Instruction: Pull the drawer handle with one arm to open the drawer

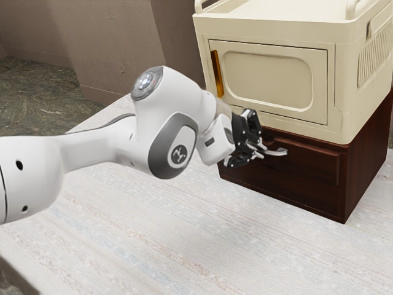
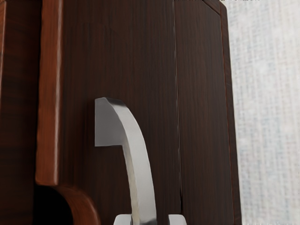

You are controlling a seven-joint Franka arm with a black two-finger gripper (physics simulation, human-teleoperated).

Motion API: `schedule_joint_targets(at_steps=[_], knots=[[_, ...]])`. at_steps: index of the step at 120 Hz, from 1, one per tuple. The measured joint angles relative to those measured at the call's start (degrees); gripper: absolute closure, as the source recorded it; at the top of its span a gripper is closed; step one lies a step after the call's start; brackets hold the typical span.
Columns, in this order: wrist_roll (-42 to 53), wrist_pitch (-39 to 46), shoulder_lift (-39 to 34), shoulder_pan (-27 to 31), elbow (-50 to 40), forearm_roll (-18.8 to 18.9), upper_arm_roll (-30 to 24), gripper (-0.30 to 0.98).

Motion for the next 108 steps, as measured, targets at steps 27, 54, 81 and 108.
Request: schedule_joint_targets(at_steps=[27, 54, 81, 108], knots=[[-0.2, -0.2, -2.3, 0.0, -2.5, 0.0, 0.0, 0.70], [-0.3, -0.2, -4.2, 0.1, -4.7, 0.0, 0.0, 0.71], [-0.4, -0.2, -6.0, 0.1, -6.8, 0.0, 0.0, 0.70], [-0.4, -0.2, -7.8, 0.0, -8.8, 0.0, 0.0, 0.70]])
